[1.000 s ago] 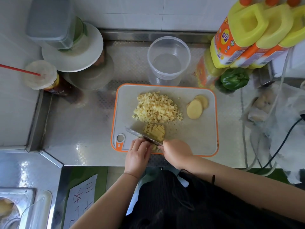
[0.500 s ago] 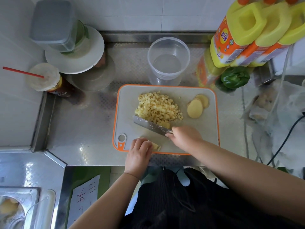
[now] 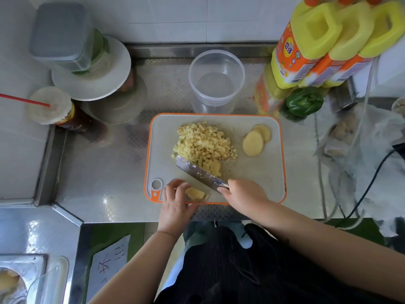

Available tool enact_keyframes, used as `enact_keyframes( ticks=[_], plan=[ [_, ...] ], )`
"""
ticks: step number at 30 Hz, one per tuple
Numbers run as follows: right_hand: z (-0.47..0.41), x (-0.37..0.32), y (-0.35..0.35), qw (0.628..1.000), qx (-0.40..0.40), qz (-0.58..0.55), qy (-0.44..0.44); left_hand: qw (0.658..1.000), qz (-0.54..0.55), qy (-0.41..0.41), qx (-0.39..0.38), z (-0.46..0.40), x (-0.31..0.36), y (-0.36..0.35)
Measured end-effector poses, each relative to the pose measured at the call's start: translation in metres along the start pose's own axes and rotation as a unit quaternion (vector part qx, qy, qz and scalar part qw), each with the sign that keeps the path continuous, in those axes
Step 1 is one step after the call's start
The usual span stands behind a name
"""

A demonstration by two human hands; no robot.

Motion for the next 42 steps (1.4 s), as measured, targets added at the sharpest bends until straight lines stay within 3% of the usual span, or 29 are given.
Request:
enact_keyframes(
  ticks=[7, 10, 13, 18, 42],
  plan=[
    [0.0, 0.003, 0.006, 1.0, 0.007, 0.014, -0.002, 0.992, -0.096, 0.071, 0.046, 0.005, 0.01, -0.005],
    [0.007, -0.006, 0.008, 0.999, 0.016, 0.02, 0.029, 0.991, -0.088, -0.06, 0.083, 0.009, 0.018, -0.001],
    [0.015, -0.018, 0.01, 0.997, 0.034, 0.028, 0.064, 0.983, -0.07, -0.165, 0.039, 0.01, 0.019, -0.003],
    [0.017, -0.027, 0.008, 0.996, 0.037, 0.03, 0.078, 0.987, -0.055, -0.151, 0.009, 0.009, 0.009, -0.009],
    [0.0, -0.039, -0.007, 0.997, -0.003, 0.053, 0.05, 0.994, -0.01, -0.11, 0.015, 0.005, 0.0, -0.014]
  ],
)
Point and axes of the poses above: each hand's wrist, its own z-axis away from the middle knuckle, its own y-axis out of the back of the hand, x = y × z, the point moved 4 cm from there along -z, towards the middle knuckle, and after that the axes turned 15 degrees about z, right-handed, at the moved point
